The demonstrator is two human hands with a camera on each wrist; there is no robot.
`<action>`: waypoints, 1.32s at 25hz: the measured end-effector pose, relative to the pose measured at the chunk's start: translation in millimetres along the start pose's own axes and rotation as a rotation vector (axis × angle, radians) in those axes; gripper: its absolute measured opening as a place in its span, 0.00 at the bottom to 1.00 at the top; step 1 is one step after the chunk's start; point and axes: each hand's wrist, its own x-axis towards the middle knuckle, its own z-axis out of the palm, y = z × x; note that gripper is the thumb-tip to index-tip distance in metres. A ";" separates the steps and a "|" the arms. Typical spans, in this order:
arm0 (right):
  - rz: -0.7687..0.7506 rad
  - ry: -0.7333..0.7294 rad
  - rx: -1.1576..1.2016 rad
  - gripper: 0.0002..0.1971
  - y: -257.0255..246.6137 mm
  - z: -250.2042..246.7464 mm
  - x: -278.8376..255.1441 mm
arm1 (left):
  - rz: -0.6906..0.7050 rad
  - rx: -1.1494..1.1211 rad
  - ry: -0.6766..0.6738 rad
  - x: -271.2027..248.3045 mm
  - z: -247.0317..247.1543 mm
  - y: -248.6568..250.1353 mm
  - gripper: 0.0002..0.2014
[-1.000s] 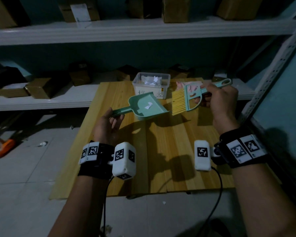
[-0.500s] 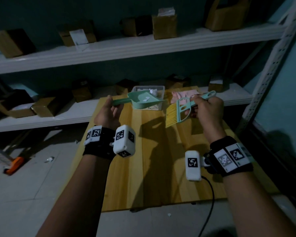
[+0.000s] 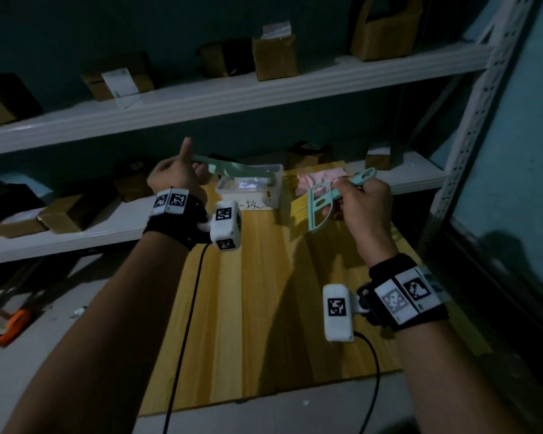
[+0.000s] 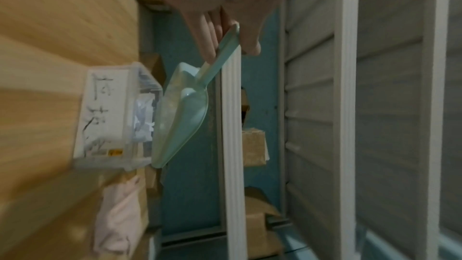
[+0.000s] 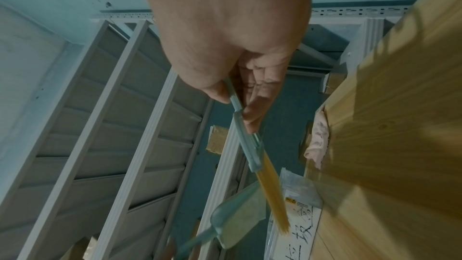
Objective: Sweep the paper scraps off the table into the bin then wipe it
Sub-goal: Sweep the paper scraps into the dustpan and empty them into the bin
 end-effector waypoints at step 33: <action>-0.099 -0.078 -0.089 0.10 4.9 11.4 -7.2 | 0.200 0.303 -0.073 -1.3 17.1 8.1 0.08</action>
